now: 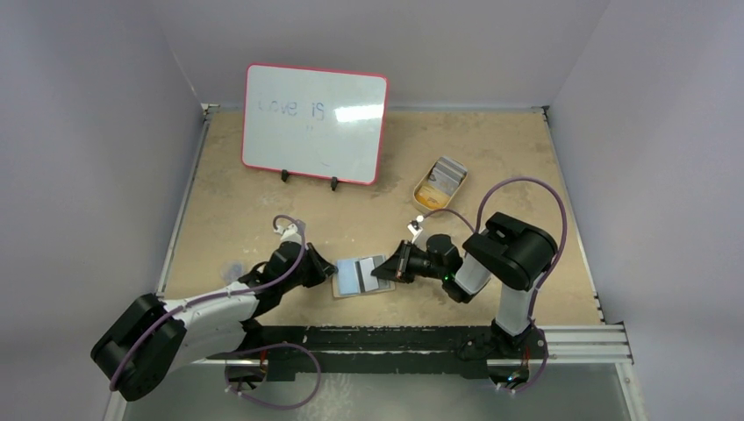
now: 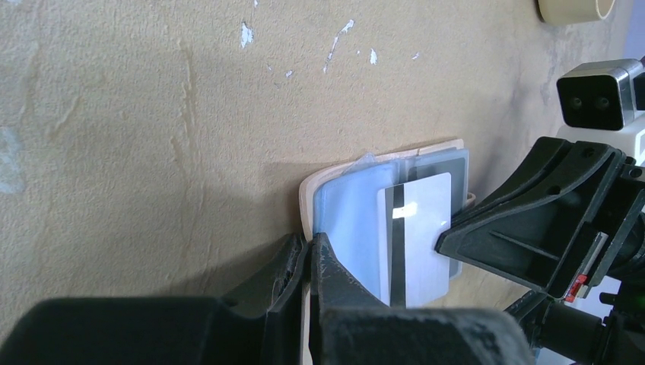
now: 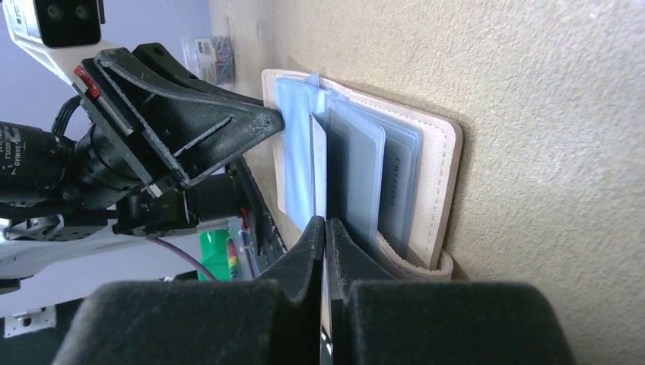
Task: Put the credit cards into the card holder
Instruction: Insert the credit card into the card holder.
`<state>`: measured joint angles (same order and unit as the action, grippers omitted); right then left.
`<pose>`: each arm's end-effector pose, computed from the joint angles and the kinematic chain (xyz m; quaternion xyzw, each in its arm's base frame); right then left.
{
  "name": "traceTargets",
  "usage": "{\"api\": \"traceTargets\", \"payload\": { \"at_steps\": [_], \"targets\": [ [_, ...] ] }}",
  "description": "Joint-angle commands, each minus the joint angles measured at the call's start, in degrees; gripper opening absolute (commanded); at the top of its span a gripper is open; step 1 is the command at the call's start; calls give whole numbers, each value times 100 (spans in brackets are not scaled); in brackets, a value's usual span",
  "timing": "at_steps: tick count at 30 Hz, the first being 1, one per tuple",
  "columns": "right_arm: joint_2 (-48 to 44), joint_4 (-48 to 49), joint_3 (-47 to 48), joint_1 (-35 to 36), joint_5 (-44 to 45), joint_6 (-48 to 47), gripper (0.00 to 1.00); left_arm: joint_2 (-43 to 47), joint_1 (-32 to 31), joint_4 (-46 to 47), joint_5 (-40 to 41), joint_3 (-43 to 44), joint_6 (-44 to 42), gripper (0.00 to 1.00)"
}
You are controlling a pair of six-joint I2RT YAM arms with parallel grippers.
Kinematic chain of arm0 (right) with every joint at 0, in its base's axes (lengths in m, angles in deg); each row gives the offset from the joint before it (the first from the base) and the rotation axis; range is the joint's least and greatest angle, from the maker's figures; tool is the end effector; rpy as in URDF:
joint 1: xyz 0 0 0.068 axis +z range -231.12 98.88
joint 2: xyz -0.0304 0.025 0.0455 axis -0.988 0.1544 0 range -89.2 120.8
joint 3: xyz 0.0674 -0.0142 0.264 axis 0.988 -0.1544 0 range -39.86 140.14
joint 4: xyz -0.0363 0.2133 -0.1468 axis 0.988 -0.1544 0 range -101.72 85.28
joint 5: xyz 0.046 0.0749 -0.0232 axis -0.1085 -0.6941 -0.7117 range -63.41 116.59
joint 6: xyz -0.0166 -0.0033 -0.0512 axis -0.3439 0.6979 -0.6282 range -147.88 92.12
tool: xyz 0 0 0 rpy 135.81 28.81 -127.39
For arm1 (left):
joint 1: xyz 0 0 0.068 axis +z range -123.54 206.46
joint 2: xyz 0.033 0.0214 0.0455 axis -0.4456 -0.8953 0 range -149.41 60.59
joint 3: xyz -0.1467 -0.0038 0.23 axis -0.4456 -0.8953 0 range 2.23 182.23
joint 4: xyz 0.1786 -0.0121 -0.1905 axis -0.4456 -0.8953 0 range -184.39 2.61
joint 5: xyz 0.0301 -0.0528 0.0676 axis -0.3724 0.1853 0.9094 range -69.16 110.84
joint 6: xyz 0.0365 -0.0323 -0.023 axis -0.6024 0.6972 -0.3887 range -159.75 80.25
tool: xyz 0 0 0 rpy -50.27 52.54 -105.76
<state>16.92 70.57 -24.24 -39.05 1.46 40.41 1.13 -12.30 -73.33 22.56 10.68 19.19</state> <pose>0.1782 0.1812 0.0936 0.0473 0.7852 0.5853 0.1965 0.1365 -0.1082 0.1224 -0.1633 0.8796 -0.3275 0.3040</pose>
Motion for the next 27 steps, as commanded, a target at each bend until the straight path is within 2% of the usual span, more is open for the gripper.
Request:
{"api": "traceTargets", "payload": {
  "at_steps": [1,5,20,23,27],
  "targets": [
    [6,380,-48,30,289,10,0,95,-8,72,44,-74,19,0],
    [169,712,-111,30,253,184,0,97,-8,70,24,-110,18,0],
    [430,666,170,39,391,68,0,30,-8,270,34,-190,149,0],
    [335,218,298,108,336,-69,0,26,-8,272,29,-174,153,0],
    [59,-876,550,270,382,-426,0,30,-8,272,39,-184,153,0]
  ]
}}
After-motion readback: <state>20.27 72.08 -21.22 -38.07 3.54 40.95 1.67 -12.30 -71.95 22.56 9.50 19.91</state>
